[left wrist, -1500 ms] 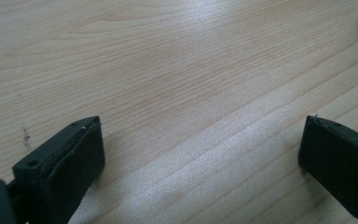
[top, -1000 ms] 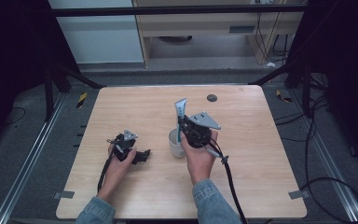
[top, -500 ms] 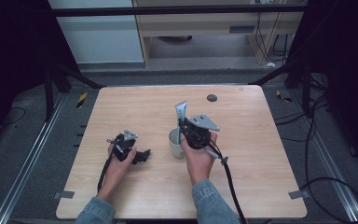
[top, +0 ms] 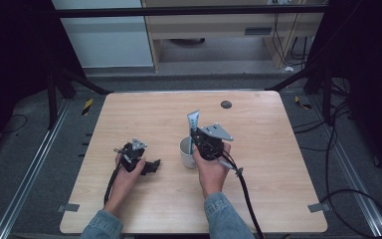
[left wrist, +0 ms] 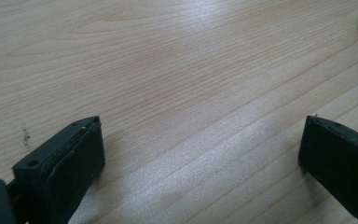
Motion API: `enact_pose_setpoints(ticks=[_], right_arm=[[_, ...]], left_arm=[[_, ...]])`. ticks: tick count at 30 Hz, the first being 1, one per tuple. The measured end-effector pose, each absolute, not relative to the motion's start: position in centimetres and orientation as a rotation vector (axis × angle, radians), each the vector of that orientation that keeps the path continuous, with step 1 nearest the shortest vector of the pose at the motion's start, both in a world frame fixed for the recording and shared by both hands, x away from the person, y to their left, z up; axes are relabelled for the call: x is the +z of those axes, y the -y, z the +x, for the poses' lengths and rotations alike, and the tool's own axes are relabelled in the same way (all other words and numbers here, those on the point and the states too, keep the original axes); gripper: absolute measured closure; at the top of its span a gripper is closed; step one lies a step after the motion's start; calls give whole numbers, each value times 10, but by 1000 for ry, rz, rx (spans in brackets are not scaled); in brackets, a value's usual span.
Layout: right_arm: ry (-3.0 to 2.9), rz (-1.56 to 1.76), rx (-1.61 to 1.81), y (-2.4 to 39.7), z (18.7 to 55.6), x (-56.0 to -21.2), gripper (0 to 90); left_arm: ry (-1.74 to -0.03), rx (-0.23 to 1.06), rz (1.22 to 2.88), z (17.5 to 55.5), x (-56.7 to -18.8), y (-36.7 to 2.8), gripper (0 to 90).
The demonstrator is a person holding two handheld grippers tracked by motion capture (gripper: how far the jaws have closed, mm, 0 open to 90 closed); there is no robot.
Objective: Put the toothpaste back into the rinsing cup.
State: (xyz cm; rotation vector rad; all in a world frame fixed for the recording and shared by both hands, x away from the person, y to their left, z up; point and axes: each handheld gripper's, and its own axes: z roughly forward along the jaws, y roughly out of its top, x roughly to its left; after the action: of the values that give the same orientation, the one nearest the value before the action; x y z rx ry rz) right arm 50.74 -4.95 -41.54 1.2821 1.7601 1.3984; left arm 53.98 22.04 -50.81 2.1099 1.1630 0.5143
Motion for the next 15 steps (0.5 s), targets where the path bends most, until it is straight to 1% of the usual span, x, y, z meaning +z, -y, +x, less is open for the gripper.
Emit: enact_pose_setpoints(ticks=[15], right_arm=[[-1770, 1318, 1399, 49, 509, -427, 793]], left_arm=[[-1163, 514, 2110, 540, -508, -220, 0]])
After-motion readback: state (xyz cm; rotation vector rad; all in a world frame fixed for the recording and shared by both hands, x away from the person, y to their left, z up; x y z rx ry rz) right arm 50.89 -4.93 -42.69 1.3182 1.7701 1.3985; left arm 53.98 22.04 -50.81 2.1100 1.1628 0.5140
